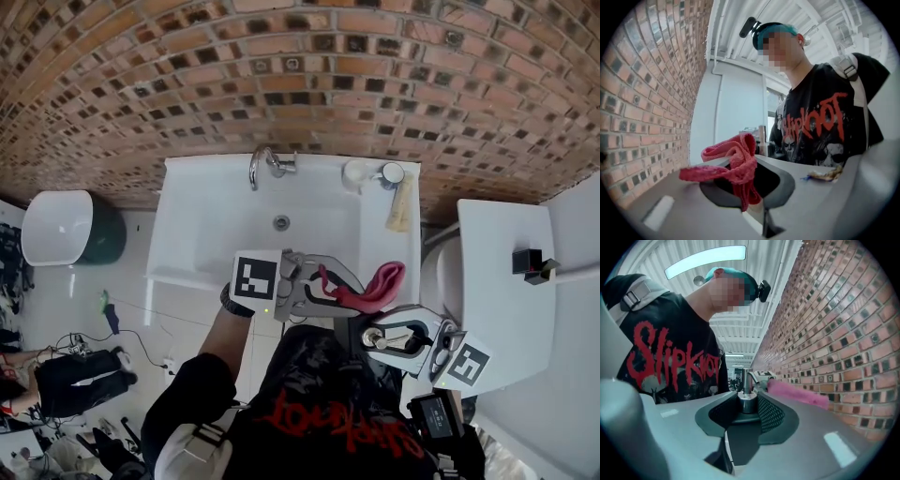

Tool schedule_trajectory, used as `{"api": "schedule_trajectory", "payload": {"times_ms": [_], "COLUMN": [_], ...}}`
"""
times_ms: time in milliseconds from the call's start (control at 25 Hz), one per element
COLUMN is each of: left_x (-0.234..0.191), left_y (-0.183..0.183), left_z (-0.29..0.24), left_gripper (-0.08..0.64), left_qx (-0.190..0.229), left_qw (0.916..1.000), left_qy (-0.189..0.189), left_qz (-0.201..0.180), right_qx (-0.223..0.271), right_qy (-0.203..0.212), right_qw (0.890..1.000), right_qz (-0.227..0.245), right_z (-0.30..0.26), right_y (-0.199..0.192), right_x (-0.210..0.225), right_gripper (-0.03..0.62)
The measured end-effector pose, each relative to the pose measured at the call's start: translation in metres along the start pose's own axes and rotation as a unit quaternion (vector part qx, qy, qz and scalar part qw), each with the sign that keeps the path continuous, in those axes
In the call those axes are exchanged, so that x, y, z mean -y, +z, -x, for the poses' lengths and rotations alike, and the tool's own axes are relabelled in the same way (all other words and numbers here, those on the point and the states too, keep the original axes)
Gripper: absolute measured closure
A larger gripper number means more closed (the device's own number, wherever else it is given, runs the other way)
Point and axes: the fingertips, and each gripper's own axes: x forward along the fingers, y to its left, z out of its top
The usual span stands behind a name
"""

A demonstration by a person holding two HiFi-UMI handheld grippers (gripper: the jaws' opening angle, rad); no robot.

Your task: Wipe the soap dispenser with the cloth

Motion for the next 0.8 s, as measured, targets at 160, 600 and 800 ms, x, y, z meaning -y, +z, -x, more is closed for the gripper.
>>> {"api": "schedule_trajectory", "payload": {"times_ms": [160,600,800], "left_x": [0.002,-0.017,-0.049], "left_y": [0.013,-0.094,-0.112], "left_z": [0.000,-0.038,-0.069], "left_gripper": [0.512,0.512,0.512], "left_qx": [0.026,-0.007,-0.138], "left_qw": [0.9994,0.9935,0.9547], "left_qy": [-0.019,0.023,0.258], "left_qz": [0.014,0.111,-0.052], "right_qx": [-0.012,0.309,0.222], "right_qy": [0.003,-0.070,-0.297], "right_qw": [1.000,0.945,0.925], "right_qz": [-0.006,-0.081,-0.082], "right_z": [-0.005,0.075,0.096], "right_y": [-0.004,0.101,0.064], "right_x": [-0.004,0.051,0.111], "right_gripper": [0.457,0.457,0.457]}}
